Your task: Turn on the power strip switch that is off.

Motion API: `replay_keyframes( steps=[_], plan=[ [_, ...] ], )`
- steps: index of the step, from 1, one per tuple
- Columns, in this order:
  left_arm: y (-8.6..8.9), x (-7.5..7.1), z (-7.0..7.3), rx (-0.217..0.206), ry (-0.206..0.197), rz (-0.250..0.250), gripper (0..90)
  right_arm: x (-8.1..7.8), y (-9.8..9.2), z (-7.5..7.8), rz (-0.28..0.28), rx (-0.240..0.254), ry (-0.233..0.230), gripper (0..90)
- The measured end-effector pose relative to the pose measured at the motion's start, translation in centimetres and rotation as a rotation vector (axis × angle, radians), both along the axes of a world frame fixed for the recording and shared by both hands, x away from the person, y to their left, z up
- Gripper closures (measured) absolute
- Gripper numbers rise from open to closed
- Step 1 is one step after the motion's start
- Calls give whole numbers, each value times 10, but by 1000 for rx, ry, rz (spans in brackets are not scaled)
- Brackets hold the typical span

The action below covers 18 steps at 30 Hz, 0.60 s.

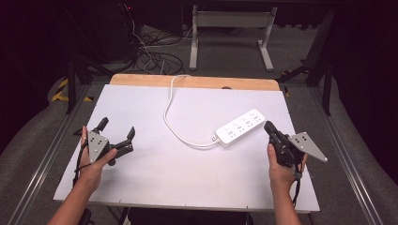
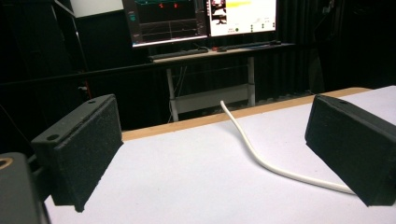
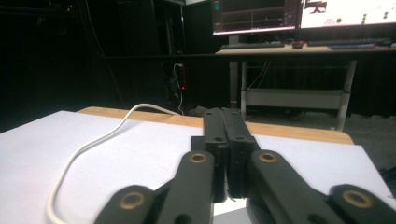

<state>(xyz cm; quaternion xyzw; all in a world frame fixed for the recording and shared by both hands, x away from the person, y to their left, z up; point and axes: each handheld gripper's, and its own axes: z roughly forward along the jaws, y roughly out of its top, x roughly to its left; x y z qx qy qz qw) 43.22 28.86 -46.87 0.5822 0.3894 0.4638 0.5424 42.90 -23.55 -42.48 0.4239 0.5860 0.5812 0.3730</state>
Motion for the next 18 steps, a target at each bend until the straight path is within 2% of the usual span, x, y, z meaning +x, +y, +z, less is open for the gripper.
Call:
replay_keyframes(
  steps=[2,3,4,5,6,10,12,18],
  plan=[
    [0,0,0,1,0,1,44,0,0,-1,-36,0,-18,623],
    [0,0,0,1,0,2,44,1,0,-1,-56,10,-32,472],
    [0,0,0,1,0,1,44,1,0,-1,-56,10,-32,472],
    [0,0,0,2,0,1,44,2,-1,-1,-66,11,-28,396],
    [0,0,0,2,1,1,44,3,-1,-1,-85,30,-24,277],
    [0,0,0,2,1,0,44,3,-2,-1,-80,51,-35,180],
    [0,0,0,2,0,1,44,4,-2,-1,-78,43,-33,150],
    [0,0,0,2,1,2,44,5,-1,-2,-71,25,-29,128]
  ],
)
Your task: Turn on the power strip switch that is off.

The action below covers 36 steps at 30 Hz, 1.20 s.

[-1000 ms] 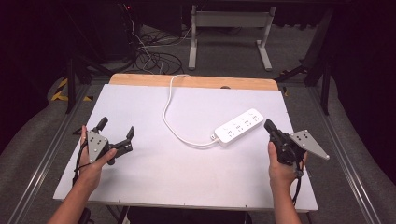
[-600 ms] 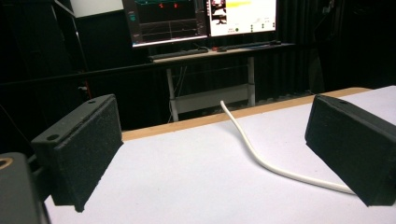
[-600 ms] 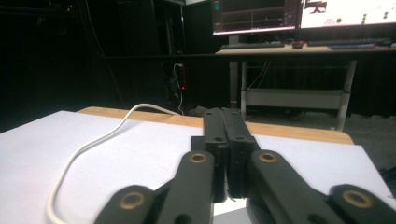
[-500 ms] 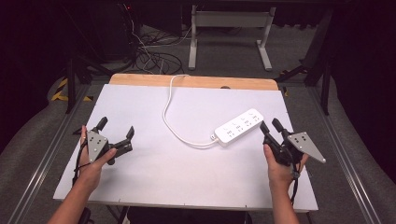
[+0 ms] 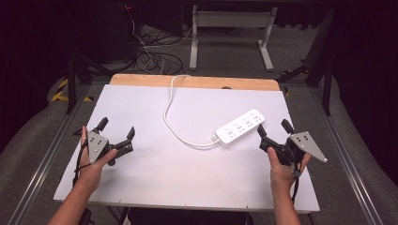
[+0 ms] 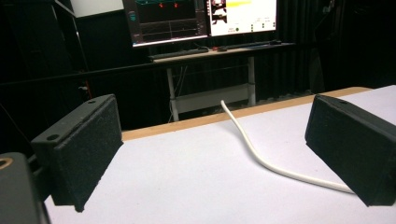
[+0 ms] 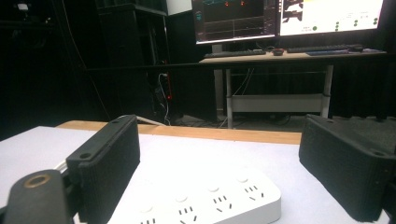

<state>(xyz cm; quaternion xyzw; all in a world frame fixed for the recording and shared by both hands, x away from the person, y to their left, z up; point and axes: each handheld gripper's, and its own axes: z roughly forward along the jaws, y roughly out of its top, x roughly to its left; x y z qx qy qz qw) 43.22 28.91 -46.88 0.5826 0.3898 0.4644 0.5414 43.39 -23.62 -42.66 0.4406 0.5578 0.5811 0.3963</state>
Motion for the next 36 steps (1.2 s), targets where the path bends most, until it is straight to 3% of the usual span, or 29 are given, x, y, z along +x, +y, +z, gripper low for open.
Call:
replay_keyframes(
  steps=[9,14,22,36],
  plan=[
    [-1,2,0,-5,0,-5,44,-2,1,0,13,-30,5,122],
    [-1,1,0,-5,0,-6,44,-2,1,0,4,-31,10,74],
    [0,0,0,4,2,-3,42,-1,5,-2,-20,-91,28,68],
    [1,-2,0,1,1,-3,42,2,8,-4,-2,-92,50,83]
  ],
)
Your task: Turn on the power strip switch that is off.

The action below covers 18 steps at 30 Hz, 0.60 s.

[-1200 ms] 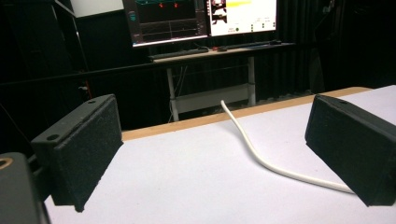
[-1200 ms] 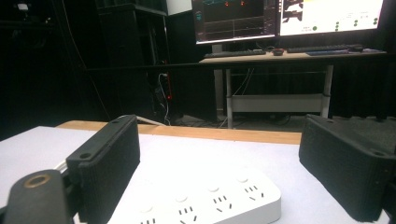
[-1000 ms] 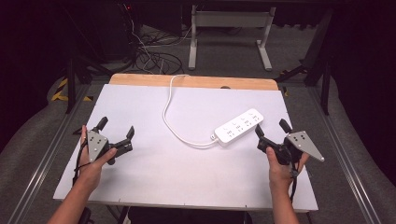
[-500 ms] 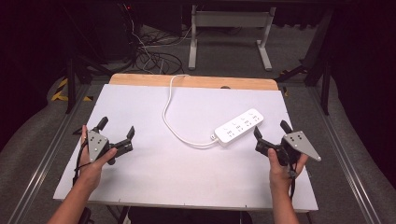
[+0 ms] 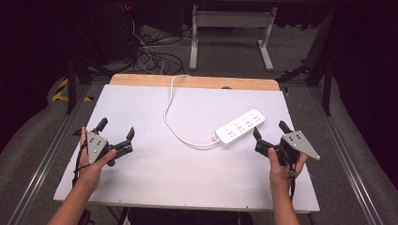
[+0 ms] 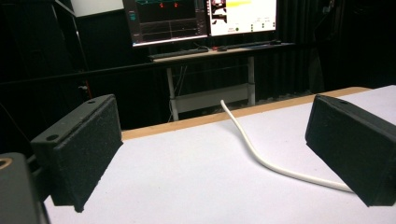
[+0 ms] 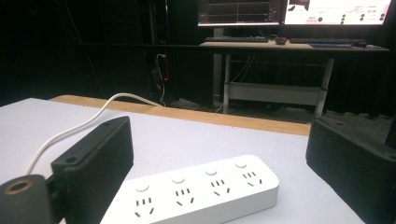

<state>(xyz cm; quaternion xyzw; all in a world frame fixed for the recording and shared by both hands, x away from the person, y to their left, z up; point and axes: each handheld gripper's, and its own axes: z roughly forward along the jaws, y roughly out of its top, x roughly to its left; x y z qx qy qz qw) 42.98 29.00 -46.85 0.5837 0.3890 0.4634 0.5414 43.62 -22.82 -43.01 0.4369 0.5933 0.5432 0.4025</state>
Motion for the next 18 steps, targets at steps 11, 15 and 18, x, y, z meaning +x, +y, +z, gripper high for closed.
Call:
replay_keyframes(
  steps=[11,15,18],
  plan=[
    [0,-1,0,-1,-2,0,42,-1,-1,0,-2,-3,4,84],
    [0,0,0,-2,-1,-1,42,0,-1,-1,-5,-6,9,86],
    [-1,0,0,-3,-1,-2,43,-1,-1,-1,-3,-5,12,86]
  ],
)
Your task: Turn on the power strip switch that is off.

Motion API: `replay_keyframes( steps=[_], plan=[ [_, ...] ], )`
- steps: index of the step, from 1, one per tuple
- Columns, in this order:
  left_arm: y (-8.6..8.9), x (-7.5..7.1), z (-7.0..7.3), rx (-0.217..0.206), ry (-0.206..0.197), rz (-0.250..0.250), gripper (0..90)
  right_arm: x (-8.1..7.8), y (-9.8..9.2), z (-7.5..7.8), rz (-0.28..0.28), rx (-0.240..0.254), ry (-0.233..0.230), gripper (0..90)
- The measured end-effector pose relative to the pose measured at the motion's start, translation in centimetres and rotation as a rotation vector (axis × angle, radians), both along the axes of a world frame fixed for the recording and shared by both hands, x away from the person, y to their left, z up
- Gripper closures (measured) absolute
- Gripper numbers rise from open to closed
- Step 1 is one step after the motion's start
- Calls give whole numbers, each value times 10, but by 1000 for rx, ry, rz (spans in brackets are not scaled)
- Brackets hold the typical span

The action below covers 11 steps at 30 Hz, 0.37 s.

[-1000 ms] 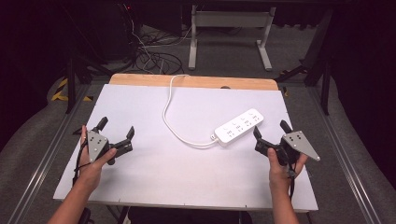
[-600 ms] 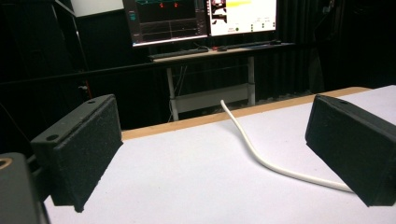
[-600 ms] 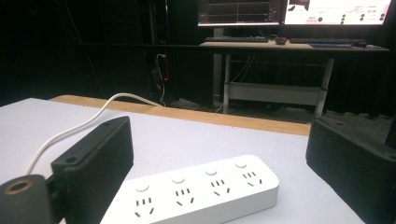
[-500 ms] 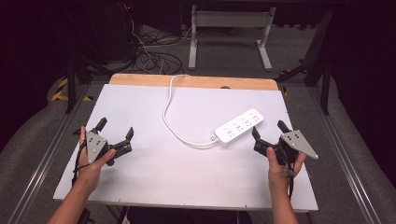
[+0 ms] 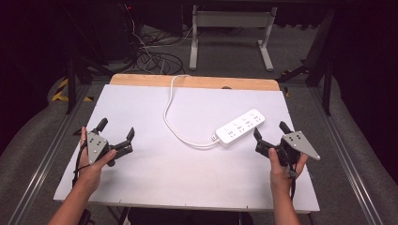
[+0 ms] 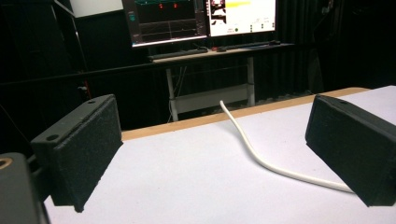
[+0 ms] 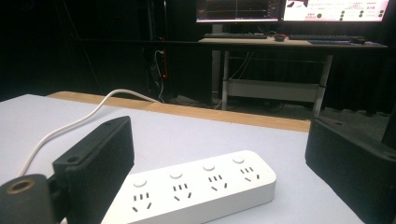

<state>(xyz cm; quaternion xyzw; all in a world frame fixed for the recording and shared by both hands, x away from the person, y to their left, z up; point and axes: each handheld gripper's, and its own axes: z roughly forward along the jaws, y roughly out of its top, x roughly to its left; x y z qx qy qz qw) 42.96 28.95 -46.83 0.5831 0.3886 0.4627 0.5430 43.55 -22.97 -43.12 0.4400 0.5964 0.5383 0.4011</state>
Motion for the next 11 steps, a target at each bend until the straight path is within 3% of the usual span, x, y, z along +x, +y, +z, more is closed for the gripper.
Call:
replay_keyframes(
  steps=[11],
  plan=[
    [0,1,0,-2,2,1,43,1,0,-1,9,1,11,90]
  ],
)
